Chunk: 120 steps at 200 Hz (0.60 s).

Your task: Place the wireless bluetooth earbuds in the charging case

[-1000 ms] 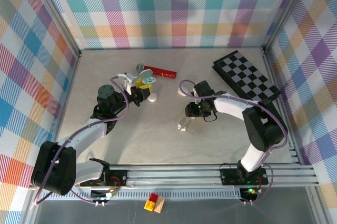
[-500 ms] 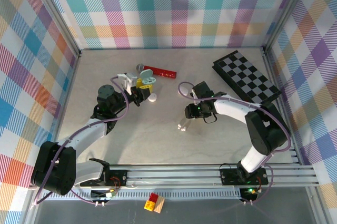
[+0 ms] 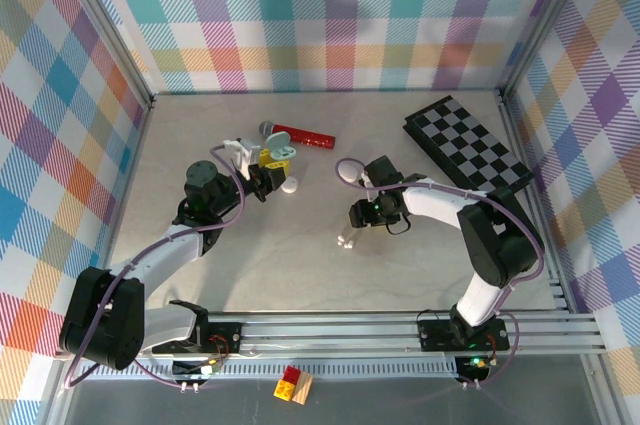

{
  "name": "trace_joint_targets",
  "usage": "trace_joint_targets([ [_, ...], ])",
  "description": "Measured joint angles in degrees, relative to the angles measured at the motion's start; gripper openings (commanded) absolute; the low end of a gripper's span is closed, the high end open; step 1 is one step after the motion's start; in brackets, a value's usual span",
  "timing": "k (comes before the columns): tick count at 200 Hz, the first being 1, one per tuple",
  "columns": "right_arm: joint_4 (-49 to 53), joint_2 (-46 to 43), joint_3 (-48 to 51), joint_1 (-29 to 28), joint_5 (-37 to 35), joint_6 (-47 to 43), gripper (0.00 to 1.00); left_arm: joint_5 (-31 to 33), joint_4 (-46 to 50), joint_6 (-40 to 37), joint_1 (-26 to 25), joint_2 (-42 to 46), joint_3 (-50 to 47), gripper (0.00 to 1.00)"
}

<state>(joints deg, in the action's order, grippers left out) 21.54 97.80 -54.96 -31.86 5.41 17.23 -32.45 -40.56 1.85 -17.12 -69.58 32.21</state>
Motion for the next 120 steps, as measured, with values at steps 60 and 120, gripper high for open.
trace_joint_targets([
  [60,0.07,-0.57,0.37,-0.37,1.77,0.26,0.56,0.00,0.02,0.00,0.00,0.00,0.00,0.37],
  [120,1.68,-1.40,0.37,-1.38,1.44,0.24,0.56,0.24,0.00,0.00,0.00,-0.07,0.00,0.37],
])
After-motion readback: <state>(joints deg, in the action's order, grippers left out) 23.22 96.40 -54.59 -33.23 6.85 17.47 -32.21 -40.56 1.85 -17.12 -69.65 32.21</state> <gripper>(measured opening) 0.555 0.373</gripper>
